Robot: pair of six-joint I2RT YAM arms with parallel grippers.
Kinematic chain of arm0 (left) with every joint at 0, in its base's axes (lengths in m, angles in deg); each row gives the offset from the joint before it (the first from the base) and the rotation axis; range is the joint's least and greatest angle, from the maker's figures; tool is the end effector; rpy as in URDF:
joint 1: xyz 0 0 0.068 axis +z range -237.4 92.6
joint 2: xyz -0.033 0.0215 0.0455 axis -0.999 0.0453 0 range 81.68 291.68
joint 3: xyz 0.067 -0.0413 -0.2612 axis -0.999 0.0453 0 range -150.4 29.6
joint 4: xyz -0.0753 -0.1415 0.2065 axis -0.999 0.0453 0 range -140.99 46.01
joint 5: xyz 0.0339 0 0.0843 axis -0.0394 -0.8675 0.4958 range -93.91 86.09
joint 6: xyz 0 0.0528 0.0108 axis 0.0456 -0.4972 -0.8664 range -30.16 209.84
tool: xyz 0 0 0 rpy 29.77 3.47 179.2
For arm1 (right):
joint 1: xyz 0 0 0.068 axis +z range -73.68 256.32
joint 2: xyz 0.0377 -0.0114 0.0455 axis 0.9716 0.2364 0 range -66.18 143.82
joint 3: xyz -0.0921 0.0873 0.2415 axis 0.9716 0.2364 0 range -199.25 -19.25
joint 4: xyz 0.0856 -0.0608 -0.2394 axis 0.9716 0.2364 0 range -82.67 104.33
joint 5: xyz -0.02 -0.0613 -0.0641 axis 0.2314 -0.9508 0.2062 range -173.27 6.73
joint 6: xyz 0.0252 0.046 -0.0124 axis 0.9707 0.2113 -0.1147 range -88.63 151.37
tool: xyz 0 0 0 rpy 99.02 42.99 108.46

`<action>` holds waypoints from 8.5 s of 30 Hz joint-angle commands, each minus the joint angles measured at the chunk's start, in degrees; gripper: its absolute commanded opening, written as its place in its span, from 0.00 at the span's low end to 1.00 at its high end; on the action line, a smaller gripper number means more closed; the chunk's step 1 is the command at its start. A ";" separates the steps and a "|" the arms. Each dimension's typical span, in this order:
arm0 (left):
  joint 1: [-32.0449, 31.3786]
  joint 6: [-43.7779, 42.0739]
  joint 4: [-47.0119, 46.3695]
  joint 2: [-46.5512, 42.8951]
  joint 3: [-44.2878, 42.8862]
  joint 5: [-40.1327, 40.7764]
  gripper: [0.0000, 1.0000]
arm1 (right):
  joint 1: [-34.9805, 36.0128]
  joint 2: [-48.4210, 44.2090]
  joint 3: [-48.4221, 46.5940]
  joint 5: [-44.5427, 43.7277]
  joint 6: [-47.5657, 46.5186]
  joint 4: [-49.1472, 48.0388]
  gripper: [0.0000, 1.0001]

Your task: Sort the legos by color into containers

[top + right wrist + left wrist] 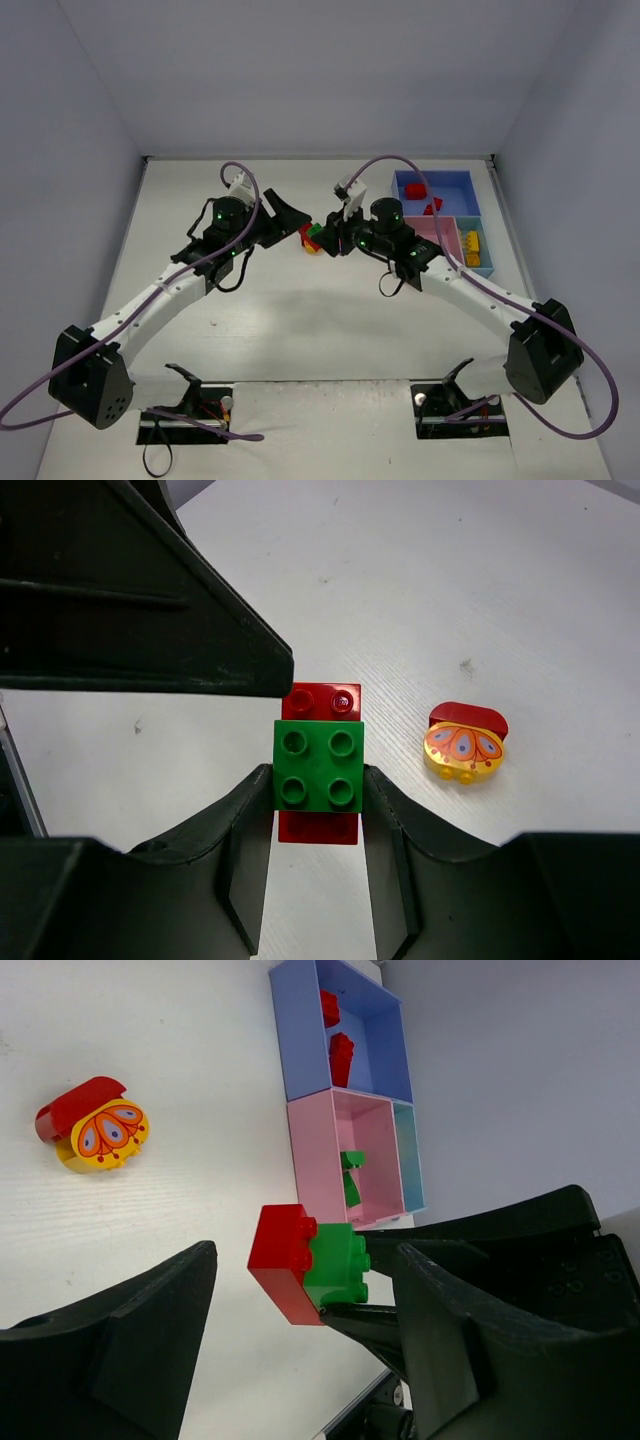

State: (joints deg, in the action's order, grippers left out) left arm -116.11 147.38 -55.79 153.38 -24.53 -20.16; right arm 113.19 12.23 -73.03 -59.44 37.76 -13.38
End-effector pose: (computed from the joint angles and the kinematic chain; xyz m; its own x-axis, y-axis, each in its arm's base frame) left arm 0.2533 -0.1500 0.3234 -0.6953 -0.5428 -0.4711 0.2122 0.4712 -0.8561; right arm 0.2482 0.2041 0.3172 -0.1513 0.0138 -0.9884 -0.8598 0.4915 0.1385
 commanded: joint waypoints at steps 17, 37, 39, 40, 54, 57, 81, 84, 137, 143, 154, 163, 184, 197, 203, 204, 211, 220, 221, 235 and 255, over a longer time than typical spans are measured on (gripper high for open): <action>0.93 1.61 -6.10 0.28 -2.12 -1.24 0.46 | 0.40 -4.58 -1.42 0.95 -0.07 -5.74 0.00; 0.06 0.30 -9.36 2.13 0.16 -2.91 0.00 | 0.32 -4.14 -1.85 0.69 1.87 -8.82 0.00; -0.64 -3.37 -6.90 1.43 0.08 -0.99 0.00 | 0.32 -4.14 -2.12 0.34 1.87 -8.65 0.00; -0.91 -4.70 -5.76 1.25 -0.10 -0.11 0.00 | 0.40 -4.14 -2.29 -0.01 1.78 -8.47 0.00; -2.49 -15.09 3.74 -0.42 3.06 7.11 0.00 | -3.46 -9.15 -3.26 -7.73 -1.29 -2.60 0.00; -2.49 -14.30 3.31 -1.04 2.63 6.85 0.00 | -7.40 -10.38 -2.74 -16.41 -2.08 3.47 0.00; -2.49 -8.41 -0.74 1.77 -4.32 -2.21 0.00 | -31.85 0.88 1.66 -21.12 7.15 17.11 0.73; -2.49 -7.88 -0.57 2.04 -4.93 -2.29 0.00 | -30.19 -2.54 1.66 -15.78 5.04 15.10 0.74; 0.76 -20.09 13.84 -4.90 -4.93 10.97 0.79 | -23.73 5.69 -8.35 -26.01 -0.07 7.61 0.00; 0.85 -26.59 17.54 -4.12 -4.67 8.62 0.79 | -32.02 17.37 -16.87 -30.07 4.33 9.54 0.08; 0.94 -29.06 19.39 -2.53 -4.32 5.53 0.79 | -33.35 30.66 -28.83 -29.46 3.28 12.89 0.59; 0.93 -27.48 18.42 -2.01 -3.44 4.39 0.79 | -27.92 20.57 -21.21 -17.44 -3.48 8.68 0.73; 1.38 -26.69 23.34 -8.77 1.13 4.47 0.79 | 0.58 28.72 -17.41 -10.56 -7.10 7.09 1.00; 1.64 -25.72 25.98 -13.52 3.94 5.44 0.79 | 1.19 38.21 -21.19 -16.98 -6.39 4.54 0.99; 1.55 -25.72 26.16 -14.31 4.56 5.79 0.79 | 1.19 40.15 -22.69 -19.52 -7.62 4.71 0.98; 1.55 -25.81 26.33 -14.40 4.56 5.88 0.79 | 1.02 40.15 -22.69 -20.14 -7.88 4.71 0.98; 1.55 -25.90 26.42 -14.57 5.35 5.97 0.79 | -0.38 40.07 -22.51 -18.65 -12.62 5.06 0.98; 1.64 -25.81 26.51 -14.75 5.53 5.79 0.79 | -3.11 41.29 -26.46 -8.11 -24.58 10.33 0.97; 1.64 -25.81 26.51 -14.57 5.44 5.79 0.79 | -3.20 41.56 -26.73 -7.06 -25.11 10.60 0.97; 1.73 -25.72 26.59 -14.58 5.79 5.88 0.79 | -3.20 44.20 -27.26 -2.31 -27.66 12.10 0.88; 2.69 -21.95 22.21 -9.57 0.96 -2.90 0.79 | -1.53 22.50 -11.80 -0.28 -23.62 6.56 0.02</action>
State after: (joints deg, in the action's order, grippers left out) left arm -114.34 123.51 -28.58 142.60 -18.98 -18.89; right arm 110.52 44.29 -85.64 -61.27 13.11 -3.65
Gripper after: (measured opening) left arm 0.792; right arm 0.610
